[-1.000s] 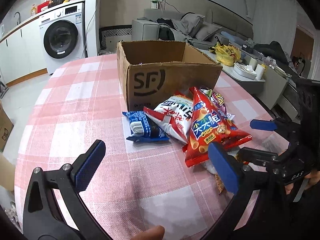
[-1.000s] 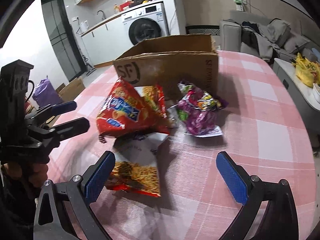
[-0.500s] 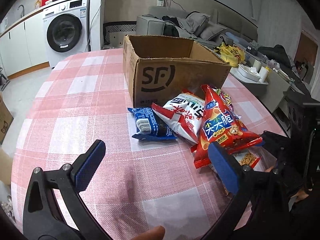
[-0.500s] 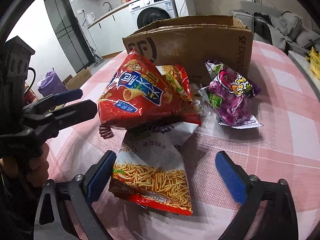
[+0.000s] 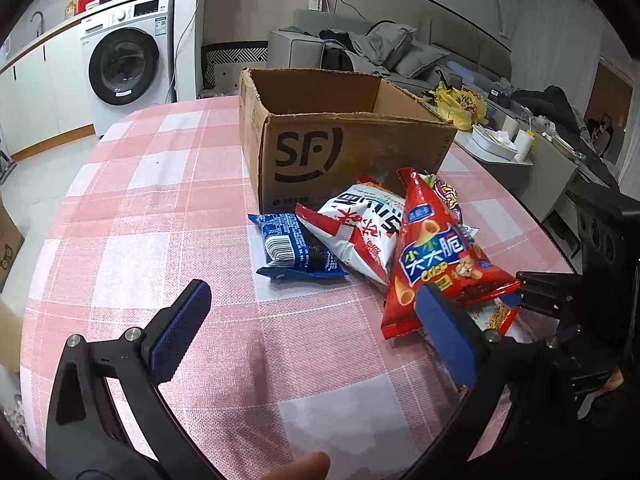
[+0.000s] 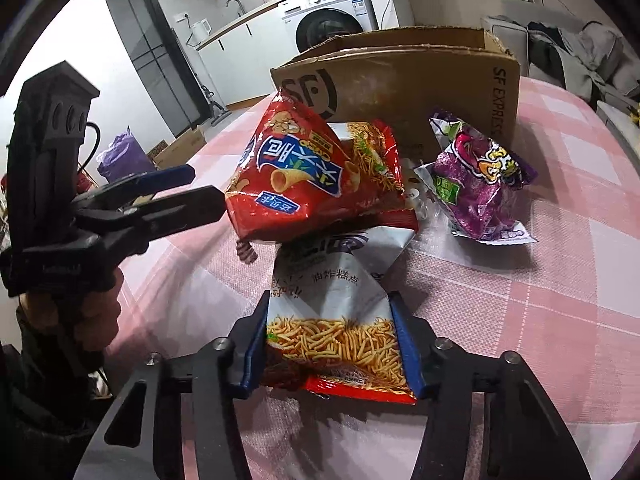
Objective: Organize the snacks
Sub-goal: 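Reach the right tool to the white noodle-snack bag and grasp it, then grasp the red triangular chip bag with the left tool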
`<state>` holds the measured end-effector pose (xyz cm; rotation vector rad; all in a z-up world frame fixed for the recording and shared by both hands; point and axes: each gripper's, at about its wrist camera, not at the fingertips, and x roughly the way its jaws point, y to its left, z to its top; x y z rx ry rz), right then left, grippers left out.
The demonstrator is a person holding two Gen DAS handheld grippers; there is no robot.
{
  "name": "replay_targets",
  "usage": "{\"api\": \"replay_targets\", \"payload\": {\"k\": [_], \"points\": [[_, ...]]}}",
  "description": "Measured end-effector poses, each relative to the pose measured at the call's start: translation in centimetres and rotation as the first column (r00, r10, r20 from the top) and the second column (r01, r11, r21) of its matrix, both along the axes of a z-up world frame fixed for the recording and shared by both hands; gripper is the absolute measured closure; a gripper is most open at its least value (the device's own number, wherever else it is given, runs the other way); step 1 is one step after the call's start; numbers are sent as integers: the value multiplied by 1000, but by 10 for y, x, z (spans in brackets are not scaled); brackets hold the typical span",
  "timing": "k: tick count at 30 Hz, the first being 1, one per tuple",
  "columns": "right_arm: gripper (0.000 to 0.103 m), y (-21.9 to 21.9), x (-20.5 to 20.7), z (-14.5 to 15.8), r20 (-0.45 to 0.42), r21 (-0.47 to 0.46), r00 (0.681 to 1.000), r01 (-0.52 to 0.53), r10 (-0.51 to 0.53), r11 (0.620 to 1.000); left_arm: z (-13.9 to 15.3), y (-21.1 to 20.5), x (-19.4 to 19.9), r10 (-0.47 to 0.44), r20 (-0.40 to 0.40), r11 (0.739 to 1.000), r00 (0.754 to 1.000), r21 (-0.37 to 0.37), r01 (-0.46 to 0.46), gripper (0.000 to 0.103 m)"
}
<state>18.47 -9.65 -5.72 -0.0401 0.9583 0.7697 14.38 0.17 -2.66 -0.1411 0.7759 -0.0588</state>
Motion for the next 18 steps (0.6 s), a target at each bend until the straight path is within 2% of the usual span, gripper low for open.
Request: {"api": "replay_targets", "payload": {"k": [8, 18], "points": [[52, -22, -15, 8, 46, -43, 999, 21, -19, 999, 2, -2, 0, -14, 5, 1000, 1000, -18, 15, 1], [52, -71, -16, 12, 69, -71, 988, 145, -140, 987, 3, -28, -4, -89, 1, 995, 996, -33, 89, 1]]}}
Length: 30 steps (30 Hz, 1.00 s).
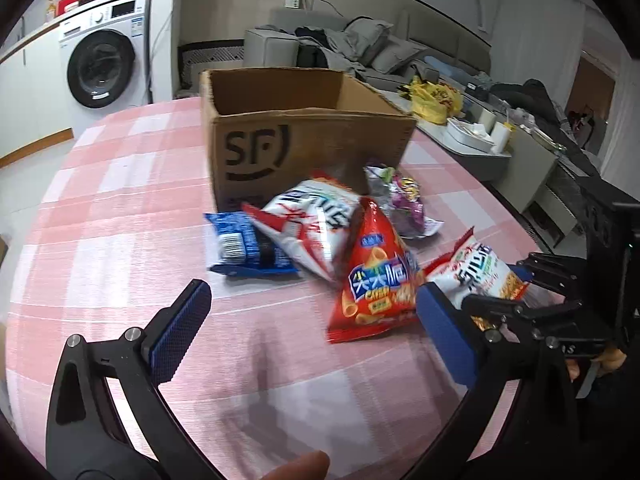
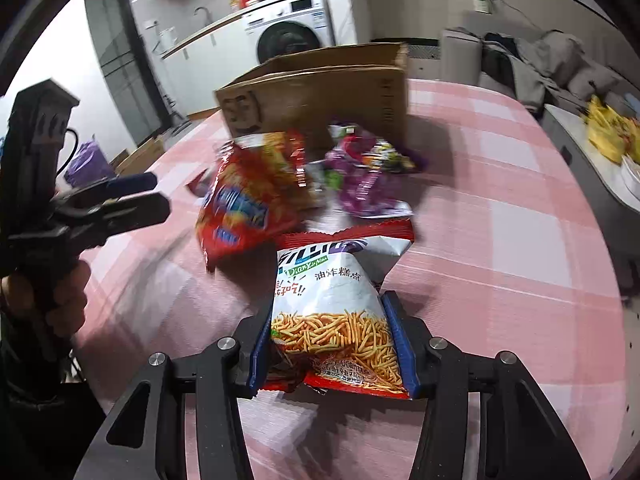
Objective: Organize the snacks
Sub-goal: 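Grasp the red triangular chip bag with the left tool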
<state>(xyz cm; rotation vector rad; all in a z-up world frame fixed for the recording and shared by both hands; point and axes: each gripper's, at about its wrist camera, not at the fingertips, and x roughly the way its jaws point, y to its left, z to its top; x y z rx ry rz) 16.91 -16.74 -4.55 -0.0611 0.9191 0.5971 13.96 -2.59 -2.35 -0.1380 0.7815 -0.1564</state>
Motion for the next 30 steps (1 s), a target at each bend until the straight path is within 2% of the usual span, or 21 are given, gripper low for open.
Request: {"api": "replay_targets", "payload": {"k": [5, 10, 18, 22, 26, 27, 30], "points": [[52, -15, 4, 0, 4, 14, 999, 49, -49, 999, 2, -17, 0, -62, 2, 998, 998, -4, 62, 1], [52, -21, 3, -1, 7, 35, 999, 51, -51, 998, -7, -34, -2, -131, -34, 991, 991, 4, 131, 15], [52, -22, 3, -3, 1, 57, 999, 49, -49, 997, -27, -65, 10, -211, -87, 974, 974, 60, 216, 20], [52, -23, 3, -4, -2, 62, 999, 50, -50, 997, -40, -74, 21, -200, -148, 973, 969, 87, 214, 33], [52, -22, 4, -5, -4, 68, 999, 49, -49, 997, -40, -70, 20, -218, -135, 973, 966, 45, 226, 42], [52, -22, 4, -5, -3, 68, 999, 48, -48, 997, -40, -69, 19, -225, -129, 972, 966, 40, 232, 48], [52, -22, 4, -5, -1, 72, 999, 47, -47, 996, -38, -64, 15, -234, -113, 971, 966, 26, 239, 55]]}}
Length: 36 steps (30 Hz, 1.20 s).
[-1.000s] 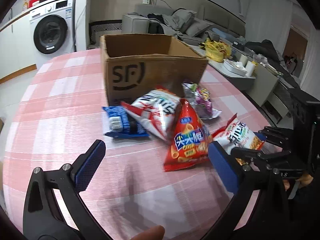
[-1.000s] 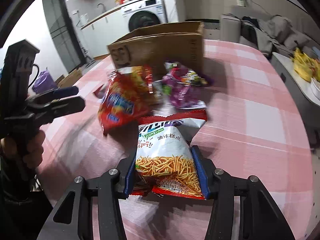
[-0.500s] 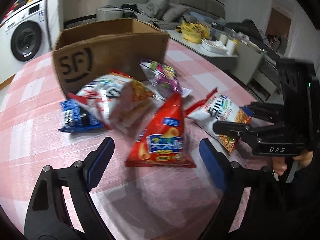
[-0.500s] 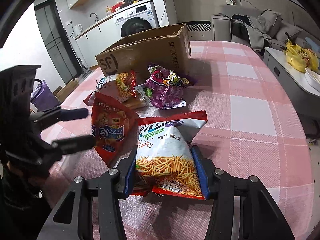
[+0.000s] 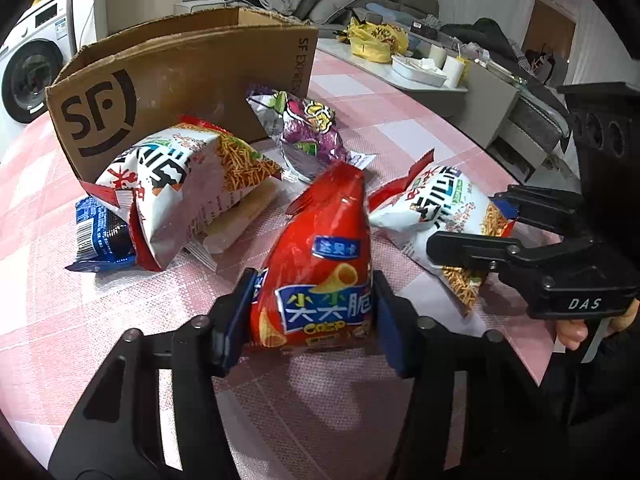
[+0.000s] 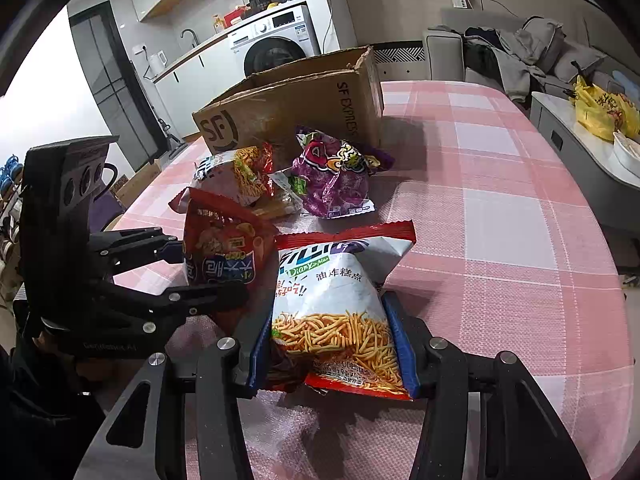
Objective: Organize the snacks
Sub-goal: 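Grasp the red triangular chip bag with the left tool, then carry both held bags over the cardboard box and lower them inside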
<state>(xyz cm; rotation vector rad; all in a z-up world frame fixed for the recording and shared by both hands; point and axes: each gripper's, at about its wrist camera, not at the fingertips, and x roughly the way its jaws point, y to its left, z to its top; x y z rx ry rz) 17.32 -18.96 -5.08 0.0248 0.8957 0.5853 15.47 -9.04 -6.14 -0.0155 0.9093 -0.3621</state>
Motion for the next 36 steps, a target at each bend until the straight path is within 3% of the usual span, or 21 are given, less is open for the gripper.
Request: {"api": "replay_targets", "payload": {"k": [10, 15, 24, 31, 36], "points": [[53, 6, -5, 10, 43, 4, 999, -10, 10, 1000, 28, 25, -29, 16, 73, 999, 997, -42, -13, 59], [53, 9, -5, 8, 23, -9, 1000, -17, 17, 1000, 44, 41, -45, 44, 100, 998, 994, -54, -39, 59], [50, 21, -3, -5, 12, -108, 1000, 2, -1, 994, 58, 55, -59, 78, 119, 995, 990, -65, -71, 58], [54, 19, -6, 0, 53, -79, 999, -1, 6, 997, 68, 66, -59, 109, 140, 992, 984, -73, -99, 58], [54, 16, -8, 19, 91, -21, 996, -6, 8, 1000, 82, 82, -62, 142, 165, 988, 976, -84, -130, 58]]}}
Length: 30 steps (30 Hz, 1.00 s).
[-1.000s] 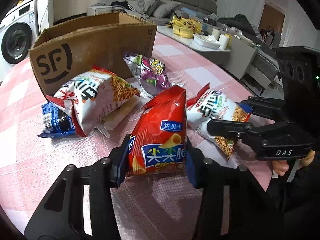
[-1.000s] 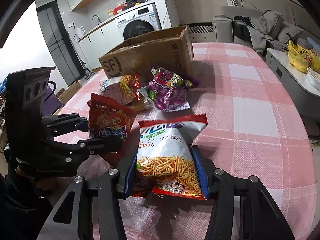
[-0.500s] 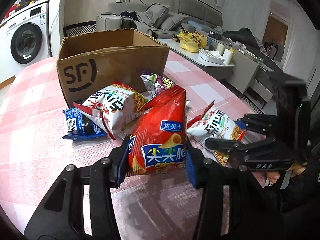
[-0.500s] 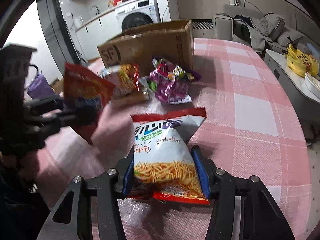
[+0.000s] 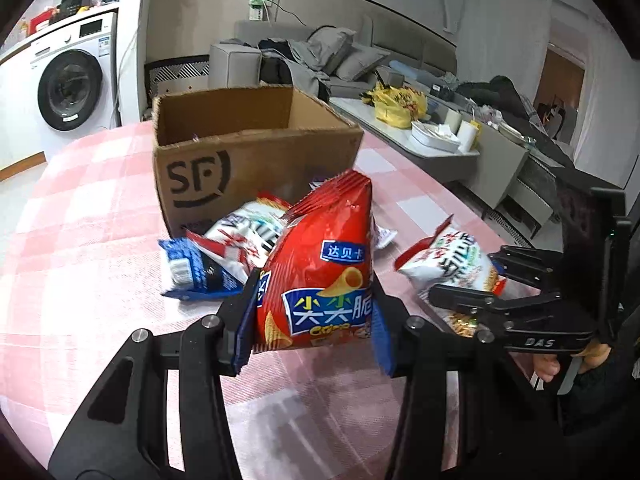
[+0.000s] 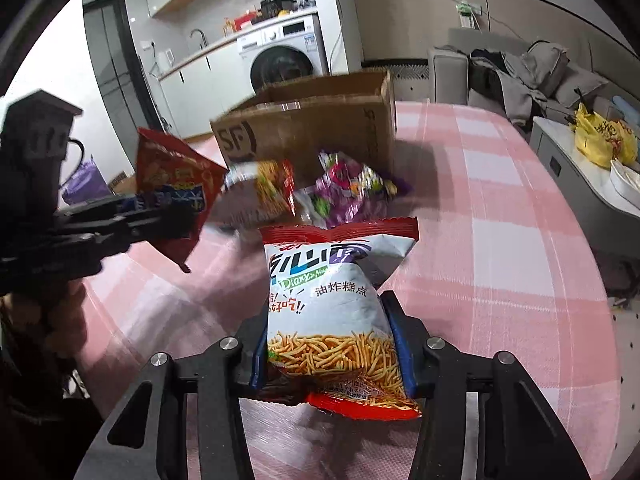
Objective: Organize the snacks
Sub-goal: 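Carry both held bags over the cardboard box and lower them inside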
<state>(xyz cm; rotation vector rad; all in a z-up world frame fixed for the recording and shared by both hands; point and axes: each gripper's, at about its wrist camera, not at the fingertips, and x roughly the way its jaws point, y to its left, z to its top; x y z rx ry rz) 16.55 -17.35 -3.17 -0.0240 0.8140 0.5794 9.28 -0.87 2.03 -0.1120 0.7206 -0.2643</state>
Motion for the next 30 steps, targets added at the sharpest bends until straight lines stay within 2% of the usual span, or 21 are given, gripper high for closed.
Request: {"api": "replay_targets", "payload": {"k": [12, 17, 30], "points": [[54, 12, 24, 55, 108, 53, 994, 18, -24, 998, 49, 40, 11, 94, 88, 996, 992, 1, -94, 58], [54, 22, 40, 69, 122, 74, 992, 23, -32, 997, 67, 56, 20, 130, 109, 991, 986, 1, -130, 58], [54, 38, 86, 102, 150, 125, 988, 24, -43, 992, 95, 73, 83, 176, 131, 984, 976, 9, -178, 58]]}}
